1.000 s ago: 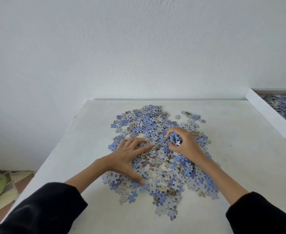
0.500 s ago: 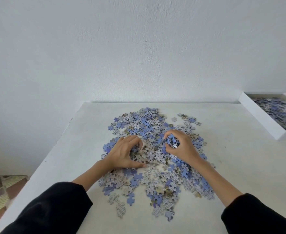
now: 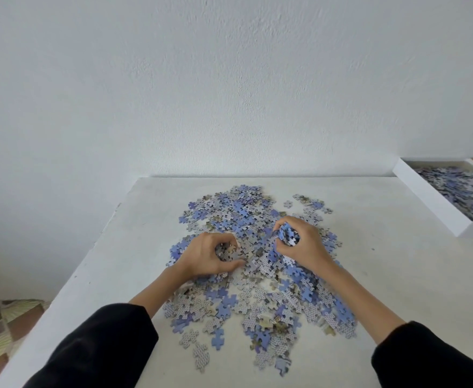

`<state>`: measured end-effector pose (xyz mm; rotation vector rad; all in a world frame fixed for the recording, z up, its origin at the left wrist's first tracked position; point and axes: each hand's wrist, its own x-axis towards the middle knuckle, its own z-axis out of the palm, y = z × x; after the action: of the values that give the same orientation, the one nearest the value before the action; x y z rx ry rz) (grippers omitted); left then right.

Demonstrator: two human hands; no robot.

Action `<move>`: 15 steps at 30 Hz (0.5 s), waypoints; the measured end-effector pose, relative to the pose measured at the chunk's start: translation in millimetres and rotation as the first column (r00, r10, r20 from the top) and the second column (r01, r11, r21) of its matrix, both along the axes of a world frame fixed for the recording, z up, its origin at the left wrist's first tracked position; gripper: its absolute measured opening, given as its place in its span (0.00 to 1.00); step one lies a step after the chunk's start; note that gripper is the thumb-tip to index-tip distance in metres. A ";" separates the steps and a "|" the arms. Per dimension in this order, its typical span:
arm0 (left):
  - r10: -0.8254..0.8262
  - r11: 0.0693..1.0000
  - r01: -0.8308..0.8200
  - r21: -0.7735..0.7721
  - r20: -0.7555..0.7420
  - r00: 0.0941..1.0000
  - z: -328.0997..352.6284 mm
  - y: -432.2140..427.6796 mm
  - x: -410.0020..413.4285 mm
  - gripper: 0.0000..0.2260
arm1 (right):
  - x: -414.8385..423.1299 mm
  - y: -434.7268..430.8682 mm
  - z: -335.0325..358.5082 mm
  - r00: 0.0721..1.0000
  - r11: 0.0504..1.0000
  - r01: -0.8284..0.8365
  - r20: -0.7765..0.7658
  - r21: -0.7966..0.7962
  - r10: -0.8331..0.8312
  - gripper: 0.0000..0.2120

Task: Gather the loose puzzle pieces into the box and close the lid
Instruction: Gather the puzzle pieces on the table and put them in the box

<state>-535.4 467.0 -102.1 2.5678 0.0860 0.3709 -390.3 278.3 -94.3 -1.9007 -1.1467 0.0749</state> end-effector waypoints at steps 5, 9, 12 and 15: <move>-0.020 0.997 0.021 -0.075 0.017 1.000 16.2 -10.9 9.6 0.22 | 14.1 0.1 21.4 1.000 1.000 -0.028 0.004 0.010 0.027 0.12; -0.080 0.995 0.084 -0.060 0.053 0.995 31.4 -25.6 25.0 0.20 | 28.5 -5.6 37.3 0.998 0.999 -0.029 0.049 0.037 0.027 0.12; -0.123 0.992 0.123 -0.001 0.088 0.989 42.3 -41.7 39.5 0.20 | 41.4 -15.3 45.8 0.997 0.999 -0.024 0.079 0.046 0.020 0.09; -0.151 0.989 0.149 0.022 0.108 0.983 50.1 -60.5 54.8 0.20 | 54.6 -27.4 52.4 0.995 0.998 -0.032 0.095 0.054 0.027 0.09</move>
<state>-480.7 406.4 -52.0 2.5421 -0.1496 0.4550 -335.7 250.9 -41.8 -1.8552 -1.2278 -0.0306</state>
